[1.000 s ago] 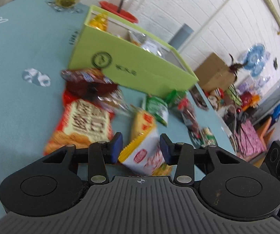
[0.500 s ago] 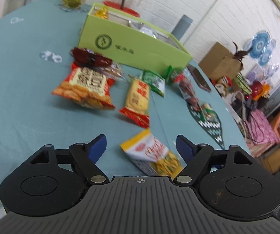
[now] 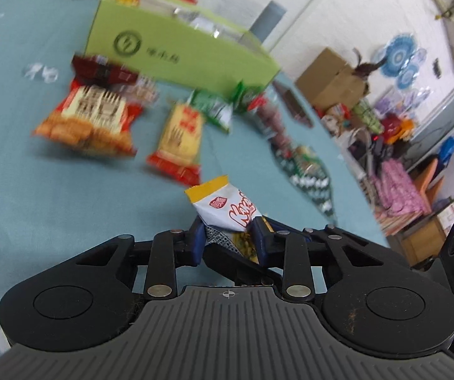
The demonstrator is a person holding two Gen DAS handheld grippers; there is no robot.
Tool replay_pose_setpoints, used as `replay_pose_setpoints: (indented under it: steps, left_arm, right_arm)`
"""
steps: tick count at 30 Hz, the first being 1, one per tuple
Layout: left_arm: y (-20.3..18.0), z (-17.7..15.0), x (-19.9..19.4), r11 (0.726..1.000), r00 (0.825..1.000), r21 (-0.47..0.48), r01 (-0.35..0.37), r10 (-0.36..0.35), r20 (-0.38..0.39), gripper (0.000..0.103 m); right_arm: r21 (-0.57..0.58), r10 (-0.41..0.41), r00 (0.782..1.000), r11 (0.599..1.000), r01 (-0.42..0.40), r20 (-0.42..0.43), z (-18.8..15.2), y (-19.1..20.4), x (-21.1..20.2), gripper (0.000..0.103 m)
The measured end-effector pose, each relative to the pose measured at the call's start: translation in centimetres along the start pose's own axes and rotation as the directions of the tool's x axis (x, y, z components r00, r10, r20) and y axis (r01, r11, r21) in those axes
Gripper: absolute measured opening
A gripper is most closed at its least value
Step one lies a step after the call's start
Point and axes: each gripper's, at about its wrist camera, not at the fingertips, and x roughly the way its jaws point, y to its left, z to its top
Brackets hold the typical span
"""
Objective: Organize snacks
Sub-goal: 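Carry the white-and-red packet into the green box and open the left gripper, then reach the left gripper to the yellow Wangwang cracker packet and grasp it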
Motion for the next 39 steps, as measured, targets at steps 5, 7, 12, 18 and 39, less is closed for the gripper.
replay_pose_setpoints:
  steps: [5,7,12,18,39]
  left_arm:
    - [-0.4,7.8,0.0,0.998,0.993,0.019,0.054,-0.056,0.102,0.008]
    - [0.0,11.5,0.8,0.998,0.988,0.026,0.055,-0.058,0.146,0.008]
    - [2.8,19.9,3.6,1.000,0.983,0.002,0.013,-0.013,0.181,0.007]
    - [6.4,25.3,8.4,0.997,0.981,0.003,-0.071,0.069,0.180,0.005]
    - [2.2,14.0,1.0,0.987,0.969,0.149,-0.065,0.026,0.247,0.055]
  right_arm:
    - [-0.084,0.017,0.995,0.996,-0.009,0.097,7.0,-1.4,1.8,0.059]
    - [-0.135,-0.005,0.992,0.991,0.022,0.127,10.1,-2.0,4.0,0.059]
    - [-0.162,0.008,0.994,0.987,0.010,0.109,17.2,-4.4,11.3,0.059]
    - [-0.126,0.039,0.999,0.991,-0.035,0.033,21.0,-7.4,19.7,0.058]
    - [-0.007,-0.066,0.990,0.998,0.068,0.125,9.5,-5.5,6.2,0.093]
